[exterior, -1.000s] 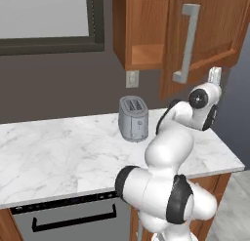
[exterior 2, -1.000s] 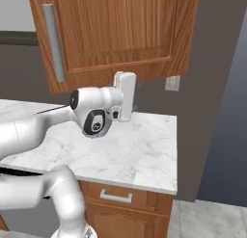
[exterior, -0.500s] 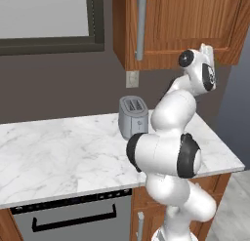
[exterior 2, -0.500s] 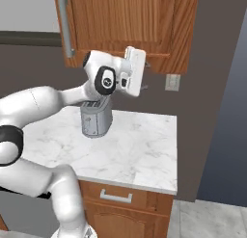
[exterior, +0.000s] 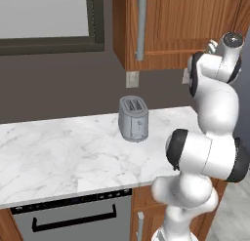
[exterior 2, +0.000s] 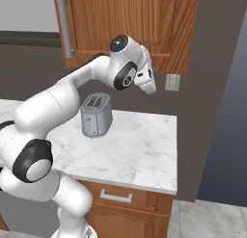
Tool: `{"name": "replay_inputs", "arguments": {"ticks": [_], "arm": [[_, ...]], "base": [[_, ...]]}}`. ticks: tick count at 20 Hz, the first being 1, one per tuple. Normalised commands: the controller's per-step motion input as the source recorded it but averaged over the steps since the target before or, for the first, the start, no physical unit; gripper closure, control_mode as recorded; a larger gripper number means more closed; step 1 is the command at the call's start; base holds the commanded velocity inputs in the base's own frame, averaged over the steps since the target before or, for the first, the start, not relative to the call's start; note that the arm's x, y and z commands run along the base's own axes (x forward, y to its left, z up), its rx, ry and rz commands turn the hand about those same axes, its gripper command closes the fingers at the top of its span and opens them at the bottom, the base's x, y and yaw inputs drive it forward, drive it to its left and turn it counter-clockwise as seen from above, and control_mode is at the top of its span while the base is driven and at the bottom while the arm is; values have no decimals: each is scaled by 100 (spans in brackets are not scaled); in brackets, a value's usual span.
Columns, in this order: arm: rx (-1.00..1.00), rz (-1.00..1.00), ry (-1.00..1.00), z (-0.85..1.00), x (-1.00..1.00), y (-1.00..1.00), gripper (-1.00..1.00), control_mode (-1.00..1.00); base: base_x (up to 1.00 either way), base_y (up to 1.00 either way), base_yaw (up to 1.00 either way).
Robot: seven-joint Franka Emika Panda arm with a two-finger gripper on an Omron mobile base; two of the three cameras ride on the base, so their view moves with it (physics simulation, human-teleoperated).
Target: Pick the onion from the counter and place it in the cabinet. Then close the cabinet.
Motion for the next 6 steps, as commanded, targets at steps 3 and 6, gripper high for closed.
{"name": "replay_inputs", "arguments": {"ticks": [3,6], "arm": [[4,68,0,0,100,-4,-100,-100],[1,65,-6,0,100,0,-100,-100]], "base": [[0,0,0],[0,0,0]]}}
